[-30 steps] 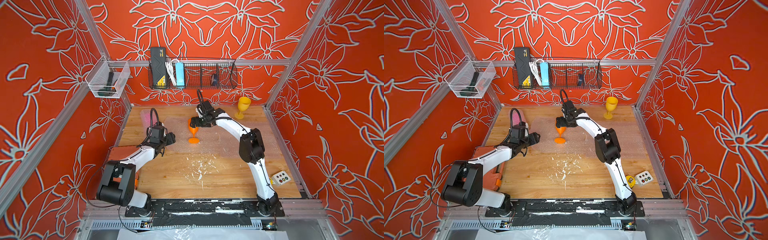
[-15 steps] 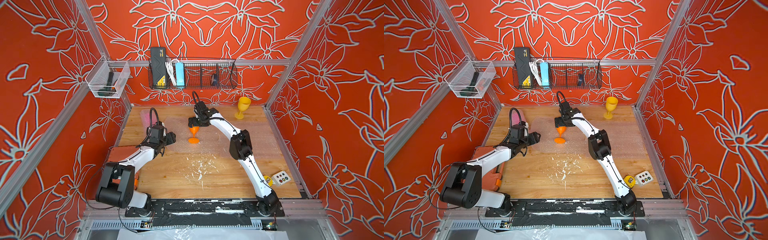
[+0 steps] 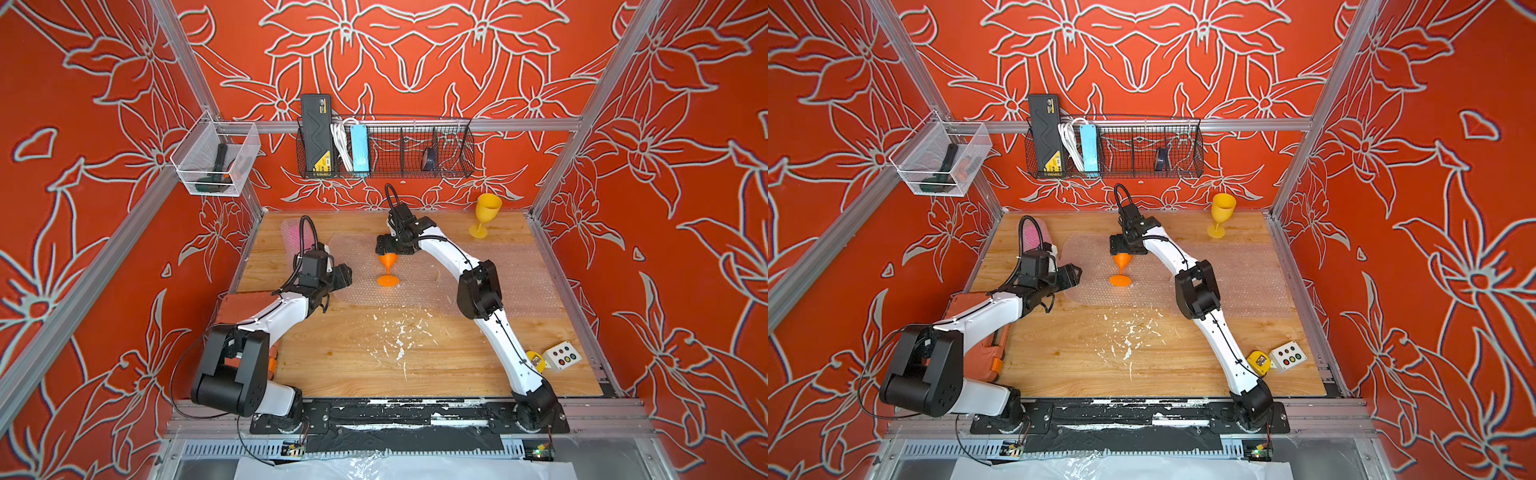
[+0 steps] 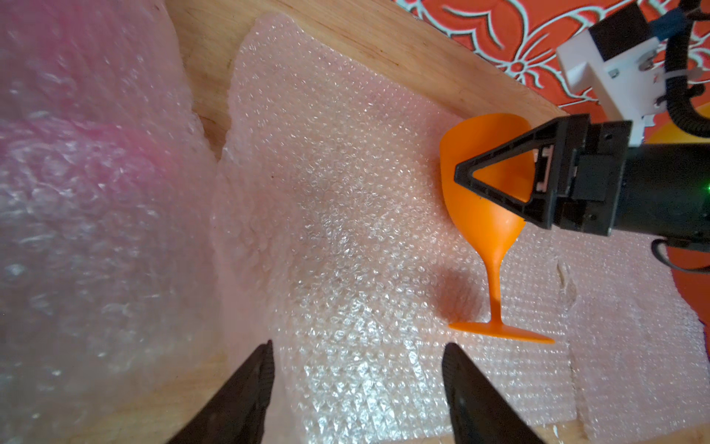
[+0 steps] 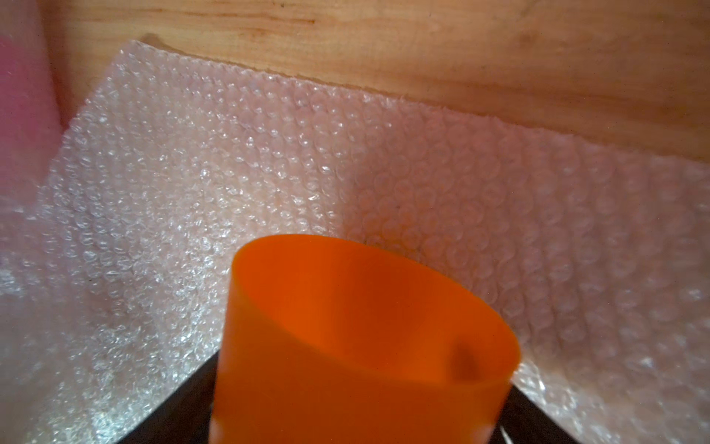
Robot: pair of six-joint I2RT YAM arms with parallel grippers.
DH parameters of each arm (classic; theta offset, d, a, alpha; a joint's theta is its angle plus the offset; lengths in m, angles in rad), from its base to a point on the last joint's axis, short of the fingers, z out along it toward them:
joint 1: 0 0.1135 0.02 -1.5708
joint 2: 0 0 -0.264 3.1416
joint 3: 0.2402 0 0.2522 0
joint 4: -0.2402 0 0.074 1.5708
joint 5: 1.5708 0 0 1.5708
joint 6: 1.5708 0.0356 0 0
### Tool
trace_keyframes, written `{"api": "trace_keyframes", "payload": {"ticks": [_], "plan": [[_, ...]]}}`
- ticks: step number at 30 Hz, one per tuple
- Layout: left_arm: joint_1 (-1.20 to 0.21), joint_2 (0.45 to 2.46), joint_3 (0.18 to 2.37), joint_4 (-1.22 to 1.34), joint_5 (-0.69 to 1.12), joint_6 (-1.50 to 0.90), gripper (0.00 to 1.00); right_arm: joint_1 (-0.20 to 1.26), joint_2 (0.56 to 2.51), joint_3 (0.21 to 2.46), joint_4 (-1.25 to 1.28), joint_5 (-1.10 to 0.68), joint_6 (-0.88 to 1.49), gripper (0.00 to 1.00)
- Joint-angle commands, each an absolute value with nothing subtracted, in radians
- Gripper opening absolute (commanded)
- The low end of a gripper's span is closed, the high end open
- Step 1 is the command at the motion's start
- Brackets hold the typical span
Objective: Unpack wine glasses from bubble wrap
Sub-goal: Pick up the wine glass from the bubble wrap.
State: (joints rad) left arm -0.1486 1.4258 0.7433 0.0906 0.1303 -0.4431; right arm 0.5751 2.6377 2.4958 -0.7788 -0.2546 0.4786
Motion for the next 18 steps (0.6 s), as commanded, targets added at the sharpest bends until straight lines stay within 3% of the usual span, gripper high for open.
{"api": "trace_keyframes", "payload": {"ticks": [1, 9, 18], "plan": [[-0.142, 1.402, 0.747, 0.092, 0.132, -0.439, 0.68, 0.567, 2.632, 2.448, -0.759, -0.283, 0.489, 0.85], [-0.142, 1.402, 0.742, 0.092, 0.133, -0.442, 0.68, 0.558, 2.549, 2.379, -0.705, -0.33, 0.472, 0.81], [-0.143, 1.401, 0.733, 0.095, 0.136, -0.442, 0.68, 0.552, 2.288, 2.096, -0.454, -0.341, 0.423, 0.8]]}}
